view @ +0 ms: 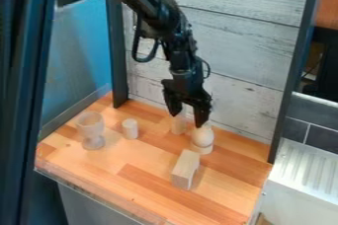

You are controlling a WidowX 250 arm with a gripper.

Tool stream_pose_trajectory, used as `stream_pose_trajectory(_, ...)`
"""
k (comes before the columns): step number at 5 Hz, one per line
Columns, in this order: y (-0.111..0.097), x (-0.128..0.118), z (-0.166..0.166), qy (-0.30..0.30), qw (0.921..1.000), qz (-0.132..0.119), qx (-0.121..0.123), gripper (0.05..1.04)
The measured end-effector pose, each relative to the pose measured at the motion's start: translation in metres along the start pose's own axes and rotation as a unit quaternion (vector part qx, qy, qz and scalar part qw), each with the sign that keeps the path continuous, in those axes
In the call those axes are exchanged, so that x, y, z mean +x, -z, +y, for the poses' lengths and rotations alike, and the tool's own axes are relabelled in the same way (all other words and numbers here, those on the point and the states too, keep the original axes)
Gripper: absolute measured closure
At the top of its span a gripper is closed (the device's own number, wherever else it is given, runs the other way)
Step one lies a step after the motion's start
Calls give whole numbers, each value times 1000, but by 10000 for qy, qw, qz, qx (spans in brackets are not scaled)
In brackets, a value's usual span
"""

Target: Move the egg from the right holder to the left holder

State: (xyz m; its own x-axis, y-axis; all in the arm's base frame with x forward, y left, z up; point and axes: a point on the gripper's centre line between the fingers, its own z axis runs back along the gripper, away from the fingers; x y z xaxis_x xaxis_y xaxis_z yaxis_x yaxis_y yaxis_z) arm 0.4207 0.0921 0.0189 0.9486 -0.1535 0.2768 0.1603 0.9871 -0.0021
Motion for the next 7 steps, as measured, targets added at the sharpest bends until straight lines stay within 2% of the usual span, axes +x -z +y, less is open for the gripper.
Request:
stream_pose_trajectory(1, 3, 4, -6, 80, 9999, -5, 72, 84)
stream_pose_trajectory(2, 18, -2, -8, 68, 9999, 142, -26, 84)
stream_pose_trajectory(3, 18, 2, -7, 57, 10000, 68, 41, 84)
stream_pose_trajectory(5, 37, 5, -23, 132, 9998, 156, 62, 84)
stream_pose_trajectory(6, 44, 6, -24, 60, 9998, 172, 94, 136)
stream_pose_trajectory(7, 41, 11, -25, 33, 9999, 112, 13, 329)
